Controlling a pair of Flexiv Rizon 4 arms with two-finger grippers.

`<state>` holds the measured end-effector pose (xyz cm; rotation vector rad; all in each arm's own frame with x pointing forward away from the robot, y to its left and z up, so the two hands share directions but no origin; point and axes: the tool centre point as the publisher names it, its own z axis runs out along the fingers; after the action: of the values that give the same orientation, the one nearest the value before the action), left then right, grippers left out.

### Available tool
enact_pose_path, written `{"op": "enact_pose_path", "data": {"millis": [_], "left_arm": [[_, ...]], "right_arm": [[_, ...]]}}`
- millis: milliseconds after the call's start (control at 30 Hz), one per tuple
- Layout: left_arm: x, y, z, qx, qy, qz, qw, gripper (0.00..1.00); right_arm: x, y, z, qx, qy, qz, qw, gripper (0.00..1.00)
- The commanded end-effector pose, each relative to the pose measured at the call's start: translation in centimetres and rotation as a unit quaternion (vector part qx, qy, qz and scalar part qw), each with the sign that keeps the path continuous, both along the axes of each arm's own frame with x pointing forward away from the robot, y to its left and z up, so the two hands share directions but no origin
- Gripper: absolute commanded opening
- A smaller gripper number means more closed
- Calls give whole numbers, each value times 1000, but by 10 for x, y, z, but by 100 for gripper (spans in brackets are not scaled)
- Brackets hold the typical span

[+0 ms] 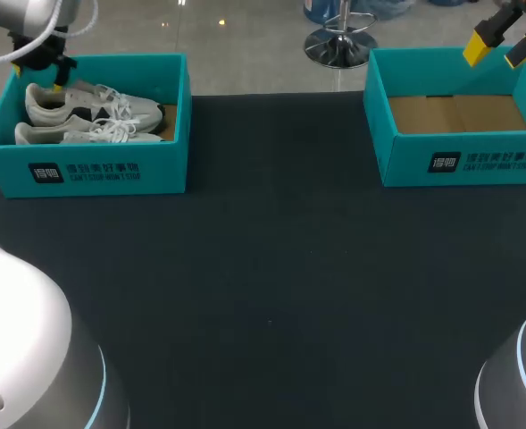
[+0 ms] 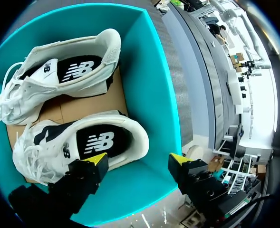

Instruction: Take the shoe out of the shoebox, open the shoe tongue, remove and reinsert the insole, then place the shoe into the shoebox

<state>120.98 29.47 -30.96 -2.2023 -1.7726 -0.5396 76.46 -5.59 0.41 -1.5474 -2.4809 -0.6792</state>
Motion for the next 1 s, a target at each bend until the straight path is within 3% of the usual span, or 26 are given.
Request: {"op": "enact_pose_path", "data": {"millis": [33,233,467,1000], "left_arm": [[-39,-14,49,-11,-15,-4,1000,100],[-76,-27,93,-58,-7,17,998,100],[-115,-33,123,-108,16,40,993,100],[-115,-33,123,-108,16,40,993,100]], "right_arm": [[1,0,1,-1,2,0,1000,100],[1,0,1,-1,2,0,1000,100],[1,0,1,-1,2,0,1000,100],[1,0,1,-1,2,0,1000,100]]}}
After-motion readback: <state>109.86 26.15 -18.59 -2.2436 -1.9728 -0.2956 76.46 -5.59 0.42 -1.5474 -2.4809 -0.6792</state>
